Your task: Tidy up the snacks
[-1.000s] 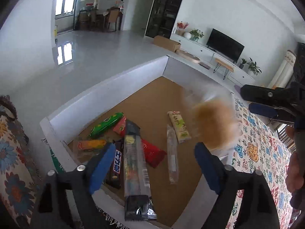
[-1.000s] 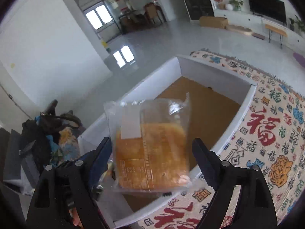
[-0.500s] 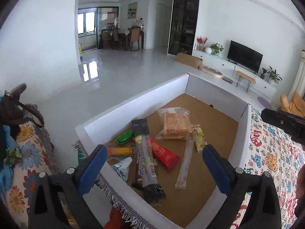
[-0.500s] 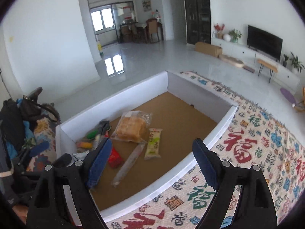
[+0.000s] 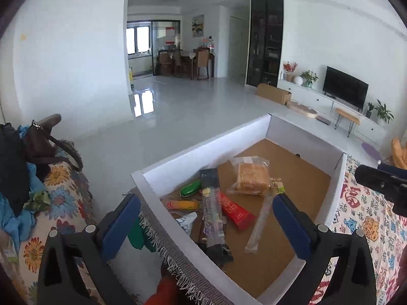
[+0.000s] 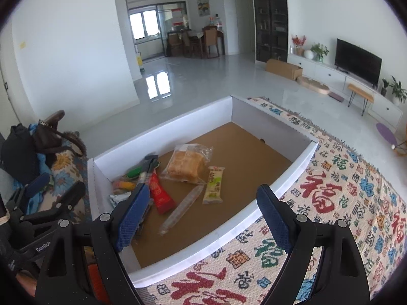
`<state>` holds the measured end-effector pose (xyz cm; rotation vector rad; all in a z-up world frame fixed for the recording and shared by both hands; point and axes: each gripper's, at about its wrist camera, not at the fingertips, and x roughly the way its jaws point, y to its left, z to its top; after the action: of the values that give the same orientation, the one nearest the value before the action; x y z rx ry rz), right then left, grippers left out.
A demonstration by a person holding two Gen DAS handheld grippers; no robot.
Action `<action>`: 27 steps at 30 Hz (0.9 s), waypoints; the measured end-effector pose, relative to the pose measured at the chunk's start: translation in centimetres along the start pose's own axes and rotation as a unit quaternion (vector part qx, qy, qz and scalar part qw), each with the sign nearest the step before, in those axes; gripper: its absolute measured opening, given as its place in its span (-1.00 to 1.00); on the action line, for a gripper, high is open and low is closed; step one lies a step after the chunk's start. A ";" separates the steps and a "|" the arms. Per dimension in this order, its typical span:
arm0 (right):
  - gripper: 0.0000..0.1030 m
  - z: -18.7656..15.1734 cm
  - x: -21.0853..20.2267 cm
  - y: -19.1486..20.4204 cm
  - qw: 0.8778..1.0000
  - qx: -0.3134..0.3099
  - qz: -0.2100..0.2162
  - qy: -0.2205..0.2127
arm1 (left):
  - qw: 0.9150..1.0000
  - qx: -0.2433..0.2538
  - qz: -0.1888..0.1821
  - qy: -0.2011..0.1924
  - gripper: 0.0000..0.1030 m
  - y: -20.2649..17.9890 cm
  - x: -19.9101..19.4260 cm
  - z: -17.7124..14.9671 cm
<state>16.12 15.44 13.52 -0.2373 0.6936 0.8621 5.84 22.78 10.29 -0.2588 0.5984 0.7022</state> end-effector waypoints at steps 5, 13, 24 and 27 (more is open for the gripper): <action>0.72 0.1 0.1 0.2 1.000 -0.010 -0.007 0.009 | 0.999 0.042 0.001 0.011 1.00 -1.1 0.6 -0.2; 0.72 -0.2 0.8 0.5 0.999 -0.017 -0.010 0.025 | 0.998 0.043 -0.020 0.029 1.00 -0.8 1.3 -0.1; 0.72 -0.1 1.9 1.6 0.999 -0.031 -0.015 0.038 | 0.995 0.083 -0.016 0.044 1.00 -1.4 2.2 -0.3; 0.72 -0.2 2.1 1.6 0.999 -0.032 -0.017 0.041 | 0.995 0.090 -0.022 0.042 1.00 -1.8 2.2 -0.4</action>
<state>15.76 17.71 12.12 -0.3420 0.7367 0.8468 8.23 22.51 8.71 -0.1333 0.7294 0.5918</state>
